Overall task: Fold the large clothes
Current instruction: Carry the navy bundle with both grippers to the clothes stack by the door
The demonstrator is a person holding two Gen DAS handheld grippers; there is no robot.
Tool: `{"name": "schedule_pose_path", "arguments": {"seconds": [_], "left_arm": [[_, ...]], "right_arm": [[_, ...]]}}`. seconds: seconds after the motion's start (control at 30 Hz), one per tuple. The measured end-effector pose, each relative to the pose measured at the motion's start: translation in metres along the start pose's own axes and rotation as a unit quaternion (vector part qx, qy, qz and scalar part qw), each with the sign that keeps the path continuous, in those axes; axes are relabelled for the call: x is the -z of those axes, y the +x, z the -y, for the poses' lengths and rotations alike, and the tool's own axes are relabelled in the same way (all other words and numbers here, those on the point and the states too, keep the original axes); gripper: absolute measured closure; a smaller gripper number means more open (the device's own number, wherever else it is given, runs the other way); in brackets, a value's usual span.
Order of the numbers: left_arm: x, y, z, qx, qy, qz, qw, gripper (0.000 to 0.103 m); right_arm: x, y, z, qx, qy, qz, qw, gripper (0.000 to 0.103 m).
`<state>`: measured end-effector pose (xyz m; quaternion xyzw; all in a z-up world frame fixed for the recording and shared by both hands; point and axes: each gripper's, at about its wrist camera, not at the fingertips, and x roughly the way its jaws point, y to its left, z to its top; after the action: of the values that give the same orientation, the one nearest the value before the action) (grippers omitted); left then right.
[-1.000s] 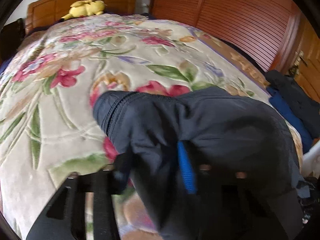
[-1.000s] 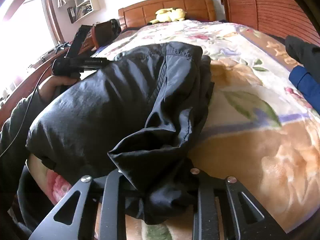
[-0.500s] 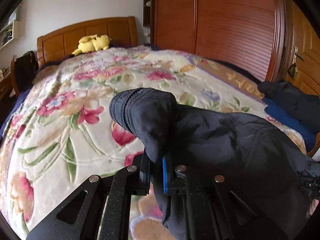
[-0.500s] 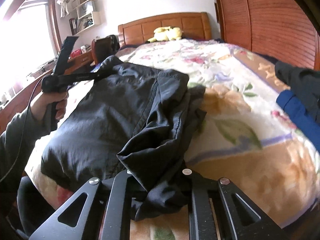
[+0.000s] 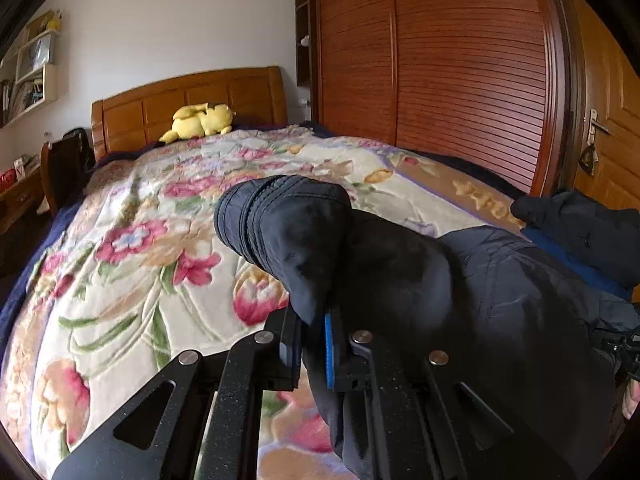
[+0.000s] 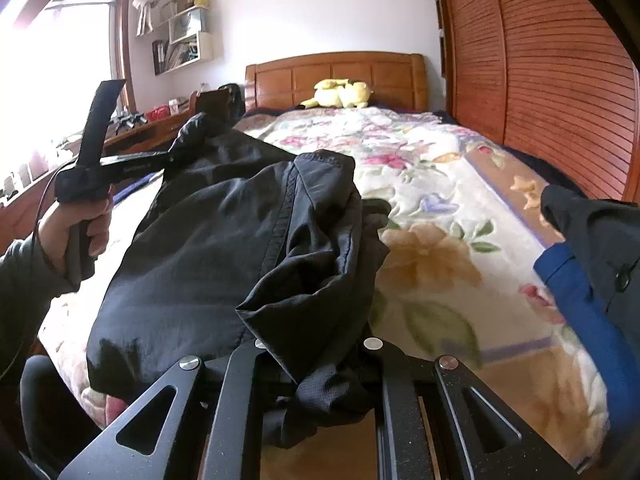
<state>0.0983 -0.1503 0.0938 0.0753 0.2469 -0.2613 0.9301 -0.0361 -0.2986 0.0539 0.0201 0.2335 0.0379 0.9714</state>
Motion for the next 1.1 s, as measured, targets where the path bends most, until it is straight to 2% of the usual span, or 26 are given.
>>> {"name": "schedule_pose_path", "arguments": {"seconds": [0.17, 0.33, 0.47, 0.67, 0.8, 0.9, 0.97, 1.03, 1.1], "left_arm": [[-0.037, 0.000, 0.031, 0.012, -0.001, 0.017, 0.9998, 0.094], [-0.084, 0.012, 0.082, 0.028, 0.016, 0.040, 0.9987, 0.094], [-0.137, 0.027, 0.149, 0.067, 0.021, 0.063, 0.9955, 0.094], [-0.184, 0.057, 0.262, 0.137, 0.050, 0.072, 0.9868, 0.094], [-0.188, 0.080, 0.329, 0.170, 0.071, 0.068, 0.9805, 0.094], [-0.175, 0.106, 0.377, 0.181, 0.096, 0.046, 0.9777, 0.093], [-0.157, 0.133, 0.411, 0.186, 0.131, 0.007, 0.9738, 0.092], [-0.141, 0.148, 0.428, 0.177, 0.160, -0.023, 0.9708, 0.091], [-0.130, 0.147, 0.423, 0.174, 0.157, -0.019, 0.9720, 0.090]], "right_arm": [[-0.018, -0.020, 0.023, 0.005, -0.019, 0.010, 1.000, 0.091], [-0.043, -0.056, 0.064, 0.042, -0.037, 0.026, 0.998, 0.091], [-0.065, -0.100, 0.111, 0.100, -0.048, 0.040, 0.993, 0.092], [-0.077, -0.166, 0.185, 0.213, -0.049, 0.030, 0.975, 0.092], [-0.070, -0.198, 0.233, 0.279, -0.039, 0.011, 0.959, 0.092], [-0.055, -0.205, 0.267, 0.324, -0.027, -0.018, 0.945, 0.091], [-0.037, -0.200, 0.292, 0.340, -0.002, -0.041, 0.939, 0.091], [-0.018, -0.191, 0.312, 0.340, 0.028, -0.070, 0.937, 0.090], [0.001, -0.183, 0.325, 0.339, 0.055, -0.082, 0.935, 0.087]]}}
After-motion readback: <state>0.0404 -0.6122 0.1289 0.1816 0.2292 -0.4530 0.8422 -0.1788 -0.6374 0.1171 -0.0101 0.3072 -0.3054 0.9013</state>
